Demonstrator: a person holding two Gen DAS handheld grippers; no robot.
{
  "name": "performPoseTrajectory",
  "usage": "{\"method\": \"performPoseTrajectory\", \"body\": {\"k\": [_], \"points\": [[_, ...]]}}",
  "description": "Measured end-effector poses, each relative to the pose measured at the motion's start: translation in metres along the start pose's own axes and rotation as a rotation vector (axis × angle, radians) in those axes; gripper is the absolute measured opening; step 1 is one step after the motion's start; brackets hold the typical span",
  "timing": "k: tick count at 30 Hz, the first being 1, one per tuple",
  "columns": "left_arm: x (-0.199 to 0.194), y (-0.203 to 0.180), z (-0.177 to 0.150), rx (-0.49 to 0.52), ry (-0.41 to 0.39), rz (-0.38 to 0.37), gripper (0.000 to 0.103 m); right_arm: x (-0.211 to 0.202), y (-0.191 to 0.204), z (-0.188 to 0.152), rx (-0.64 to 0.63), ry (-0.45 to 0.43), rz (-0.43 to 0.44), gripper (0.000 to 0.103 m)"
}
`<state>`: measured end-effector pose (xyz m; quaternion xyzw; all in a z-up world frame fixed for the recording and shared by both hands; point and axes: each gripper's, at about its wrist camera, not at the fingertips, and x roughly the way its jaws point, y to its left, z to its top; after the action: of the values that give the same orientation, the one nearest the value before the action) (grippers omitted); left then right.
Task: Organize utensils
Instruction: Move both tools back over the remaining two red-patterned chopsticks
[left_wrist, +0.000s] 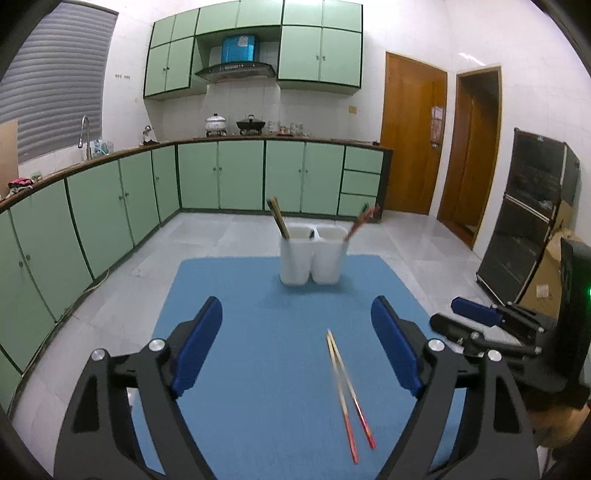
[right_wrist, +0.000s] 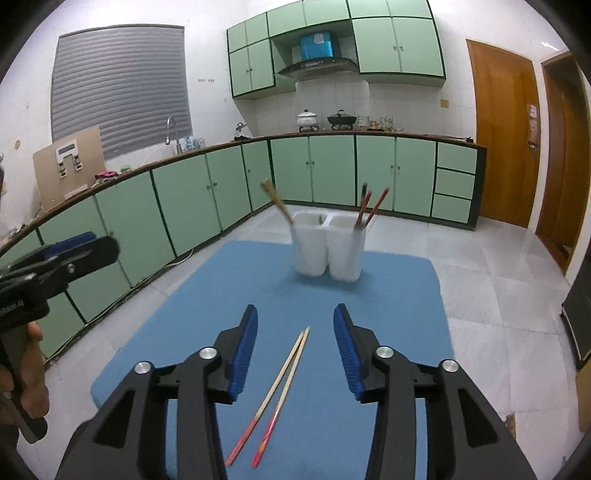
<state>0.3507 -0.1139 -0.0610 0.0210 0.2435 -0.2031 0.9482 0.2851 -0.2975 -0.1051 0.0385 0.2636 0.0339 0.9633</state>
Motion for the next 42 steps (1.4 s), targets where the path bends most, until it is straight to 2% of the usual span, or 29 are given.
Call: {"method": "performPoseTrajectory", "body": {"k": [5, 10, 14, 22, 29, 33, 36, 40, 42], "points": [[-0.007, 0.005, -0.030, -0.023, 0.038, 0.010, 0.085, -0.002, 0.014, -0.057, 0.010, 0.052, -0.022, 0.047], [-0.014, 0.026, -0.071, -0.064, 0.050, 0.039, 0.086, 0.013, 0.009, -0.121, 0.116, 0.145, -0.048, 0.047], [-0.017, 0.041, -0.100, -0.104, 0.081, 0.062, 0.086, 0.023, 0.012, -0.153, 0.152, 0.196, -0.051, 0.047], [-0.023, 0.058, -0.135, -0.146, 0.122, 0.090, 0.086, 0.034, 0.029, -0.164, 0.101, 0.199, -0.050, 0.047], [-0.025, 0.059, -0.142, -0.145, 0.129, 0.094, 0.087, 0.056, 0.036, -0.162, 0.050, 0.199, -0.062, 0.046], [-0.021, 0.056, -0.143, -0.145, 0.140, 0.092, 0.087, 0.063, 0.036, -0.162, 0.021, 0.183, -0.084, 0.043], [-0.016, 0.054, -0.147, -0.141, 0.153, 0.088, 0.087, 0.067, 0.035, -0.161, -0.005, 0.170, -0.102, 0.034], [-0.008, 0.048, -0.155, -0.135, 0.175, 0.077, 0.087, 0.068, 0.020, -0.159, 0.024, 0.164, -0.118, 0.008], [-0.005, 0.044, -0.157, -0.131, 0.183, 0.071, 0.087, 0.067, 0.012, -0.159, 0.042, 0.160, -0.130, 0.006]]}}
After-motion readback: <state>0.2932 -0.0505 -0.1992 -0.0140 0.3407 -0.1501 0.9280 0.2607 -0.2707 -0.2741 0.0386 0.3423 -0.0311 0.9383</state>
